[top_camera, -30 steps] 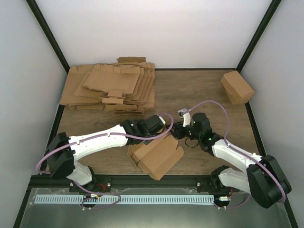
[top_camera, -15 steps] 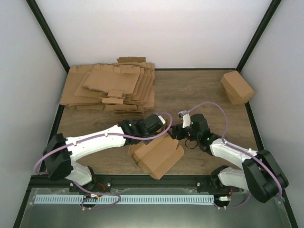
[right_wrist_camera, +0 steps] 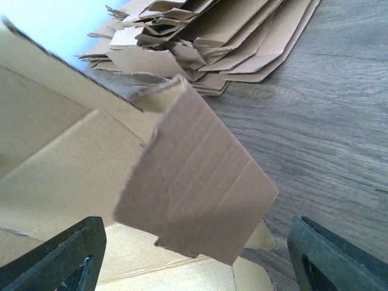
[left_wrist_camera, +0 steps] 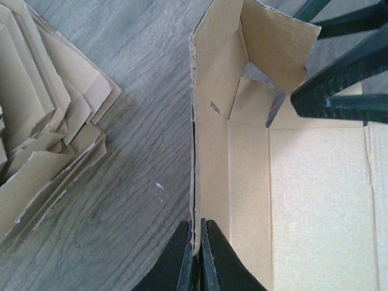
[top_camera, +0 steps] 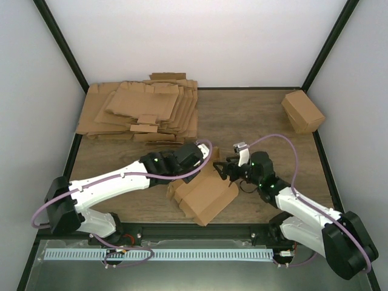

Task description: Fold the paper box

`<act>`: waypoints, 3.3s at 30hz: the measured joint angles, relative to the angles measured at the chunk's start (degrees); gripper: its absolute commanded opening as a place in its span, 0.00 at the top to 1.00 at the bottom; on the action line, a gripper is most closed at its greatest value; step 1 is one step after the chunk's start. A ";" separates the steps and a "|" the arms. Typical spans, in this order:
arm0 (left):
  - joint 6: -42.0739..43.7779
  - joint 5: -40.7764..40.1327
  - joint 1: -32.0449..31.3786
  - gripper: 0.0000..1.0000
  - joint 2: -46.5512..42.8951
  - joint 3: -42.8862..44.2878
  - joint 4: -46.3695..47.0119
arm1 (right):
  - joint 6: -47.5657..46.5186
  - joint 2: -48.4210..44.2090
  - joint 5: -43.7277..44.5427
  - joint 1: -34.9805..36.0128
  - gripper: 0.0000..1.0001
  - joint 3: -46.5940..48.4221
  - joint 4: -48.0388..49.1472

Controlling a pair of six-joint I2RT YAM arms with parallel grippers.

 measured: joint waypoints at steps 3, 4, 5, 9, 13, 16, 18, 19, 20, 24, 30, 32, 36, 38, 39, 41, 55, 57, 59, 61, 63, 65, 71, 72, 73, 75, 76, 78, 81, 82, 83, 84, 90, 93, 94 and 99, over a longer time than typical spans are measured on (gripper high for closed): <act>-0.13 0.92 0.00 0.96 -1.14 0.00 0.17 | -0.76 0.00 0.04 0.35 0.17 -1.53 1.84; -0.20 1.09 0.00 0.96 -1.31 0.00 0.22 | -1.01 0.00 0.11 0.39 0.18 -1.88 2.25; -0.31 1.27 0.00 0.96 -1.46 0.00 0.22 | -1.14 0.02 0.13 0.42 0.18 -2.23 2.73; -0.85 2.08 0.00 0.96 -1.57 0.00 0.17 | -1.86 0.46 0.55 0.92 0.24 -2.78 4.61; -1.20 2.54 0.00 0.96 -1.60 0.00 0.15 | -2.78 2.10 2.32 1.64 0.33 -2.67 5.79; -1.25 2.67 0.00 0.96 -1.66 0.00 0.15 | -3.41 4.04 4.35 1.75 0.43 -2.45 5.88; -1.25 2.67 0.00 0.96 -1.66 0.00 0.13 | -3.45 4.87 6.03 1.77 0.49 -2.16 5.20; -1.25 2.64 0.00 0.96 -1.66 0.00 0.07 | -3.41 5.07 7.04 1.77 0.51 -1.90 4.61; -1.25 2.56 0.00 0.96 -1.66 0.00 -0.04 | -3.48 5.09 7.98 1.75 0.56 -1.57 4.07; -1.22 2.23 0.00 0.96 -1.66 0.00 -0.24 | -3.34 4.66 11.39 1.77 0.64 -1.09 3.72; -1.07 2.08 0.00 0.96 -0.37 0.02 -0.35 | -3.17 5.88 14.29 1.77 0.60 -0.22 2.16; -0.98 2.05 0.00 0.96 0.13 0.07 -0.44 | -2.95 7.69 15.23 1.77 0.59 1.18 0.87; -0.79 1.55 0.00 0.96 0.85 0.37 -0.68 | -2.34 11.61 17.11 1.75 0.56 4.17 -1.25; -0.81 0.92 0.00 0.96 1.86 1.01 -0.96 | -2.08 12.79 17.42 1.75 0.55 4.83 -1.81; -0.83 0.68 0.00 0.96 2.62 1.33 -1.11 | -1.99 13.35 17.44 1.75 0.55 5.01 -2.08; -0.87 0.33 0.00 0.96 3.98 1.49 -1.14 | -1.64 14.21 17.27 1.77 0.57 5.05 -2.43; -1.46 -1.03 -0.13 0.96 8.94 0.57 -0.85 | 0.70 24.26 14.36 1.75 0.59 6.32 -2.93; -1.51 -1.01 -0.33 0.96 9.25 0.46 -0.63 | 1.16 24.48 13.55 1.75 0.61 6.45 -2.93; -1.62 -1.07 -0.83 0.96 9.66 0.37 -0.39 | 1.29 24.50 13.11 1.75 0.63 6.47 -2.93; -1.77 -1.64 -1.53 0.96 10.16 0.37 -0.24 | 1.49 24.52 12.28 1.75 0.63 6.60 -2.93; -2.12 -2.34 -1.97 0.96 10.69 0.37 -0.11 | 1.49 24.52 11.65 1.75 0.60 7.06 -3.13; -2.49 -2.78 -2.36 0.96 11.06 0.28 -0.13 | 1.36 24.61 11.23 1.75 0.57 7.78 -3.61; -2.97 -4.59 -2.43 0.96 10.95 -0.04 -0.37 | 1.57 26.69 13.84 1.75 0.62 10.64 -7.10; -2.97 -4.92 -2.43 0.96 10.78 -0.04 -0.39 | 1.77 26.69 14.49 1.77 0.64 10.73 -7.69; -2.97 -5.16 -2.43 0.96 10.64 -0.04 -0.33 | 2.08 26.69 14.82 1.77 0.64 10.84 -8.26; -2.95 -5.92 -2.43 0.96 10.47 -0.04 -0.39 | 2.67 26.69 15.65 1.79 0.65 11.23 -9.55; -2.95 -6.51 -2.43 0.96 10.45 -0.04 -0.68 | 2.82 26.69 15.93 1.81 0.65 11.45 -10.14; -2.91 -7.76 -2.43 0.96 10.45 -0.04 -1.20 | 3.06 26.67 16.17 1.81 0.66 11.63 -10.97; -2.64 -9.35 -2.43 0.96 10.43 -0.04 -2.01 | 3.06 26.69 15.76 1.79 0.66 11.63 -12.04; -2.49 -9.60 -2.43 0.96 10.36 -0.04 -2.14 | 3.04 26.84 15.34 1.81 0.66 11.65 -12.26; -2.32 -9.77 -2.43 0.96 10.27 -0.04 -2.23 | 2.91 27.26 15.10 1.81 0.66 11.78 -12.26; -2.14 -9.86 -2.43 0.96 10.16 -0.04 -2.23 | 2.82 27.74 14.84 1.81 0.67 12.24 -12.33; -0.96 -10.38 -2.43 0.96 9.03 -0.04 -2.19 | 1.25 31.63 10.75 1.79 0.67 15.61 -11.32; -0.68 -10.36 -2.43 0.96 8.94 -0.04 -2.21 | 0.09 31.61 7.21 1.79 0.67 15.41 -11.21; -0.55 -10.34 -2.43 0.96 8.94 -0.04 -2.23 | -0.22 31.54 6.29 1.79 0.67 15.37 -11.21; 0.02 -10.27 -2.43 0.96 8.94 -0.04 -2.19 | -1.97 30.12 1.44 1.81 0.66 15.32 -11.21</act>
